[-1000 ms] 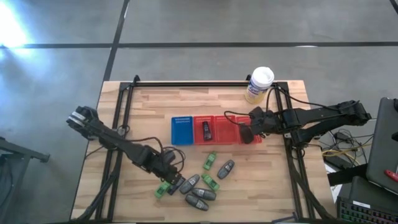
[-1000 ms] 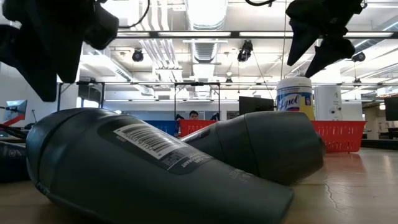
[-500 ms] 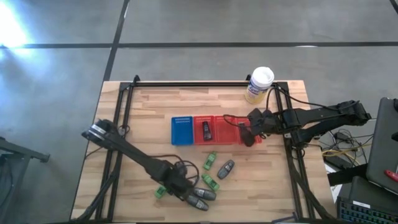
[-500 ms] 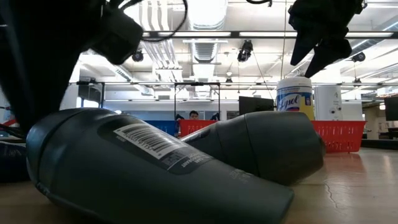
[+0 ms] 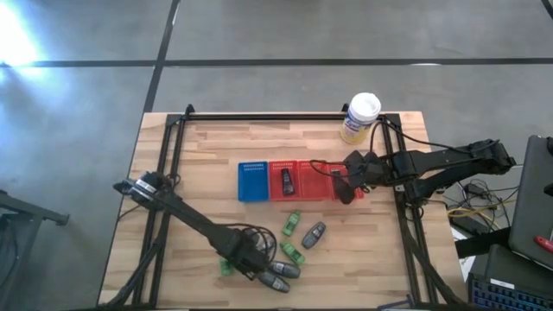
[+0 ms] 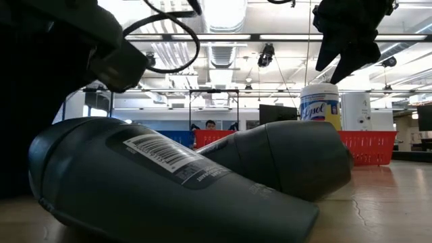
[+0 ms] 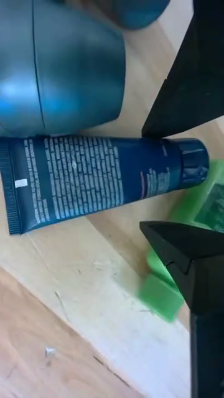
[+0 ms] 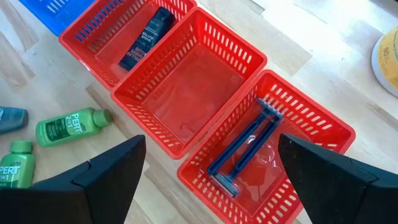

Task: Pick & Place Travel size toiletries
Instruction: Put the blue shave cream into the left red bin

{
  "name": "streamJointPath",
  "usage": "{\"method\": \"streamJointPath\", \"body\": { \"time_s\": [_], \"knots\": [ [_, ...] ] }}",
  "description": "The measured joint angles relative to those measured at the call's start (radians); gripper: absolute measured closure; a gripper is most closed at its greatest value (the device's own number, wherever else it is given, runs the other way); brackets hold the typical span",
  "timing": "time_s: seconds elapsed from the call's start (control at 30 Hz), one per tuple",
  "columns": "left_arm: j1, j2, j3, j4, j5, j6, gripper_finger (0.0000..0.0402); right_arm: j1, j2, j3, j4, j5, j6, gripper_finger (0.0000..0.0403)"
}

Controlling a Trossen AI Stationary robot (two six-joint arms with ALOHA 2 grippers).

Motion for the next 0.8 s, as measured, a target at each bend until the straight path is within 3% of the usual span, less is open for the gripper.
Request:
{"method": "streamJointPath", "body": {
  "time_s": [0.43,0.8],
  "knots": [
    [0.003,-0.003,-0.069,0.098,0.003,0.021,0.0180,0.000,0.000,0.000,0.003,0.004,0.000,0.0039],
    [0.070,-0.094,-0.070,0.073,-0.014,0.086,0.0335,0.000,0.000,-0.004,0.003,0.008,-0.011,0.0039]
  ]
}}
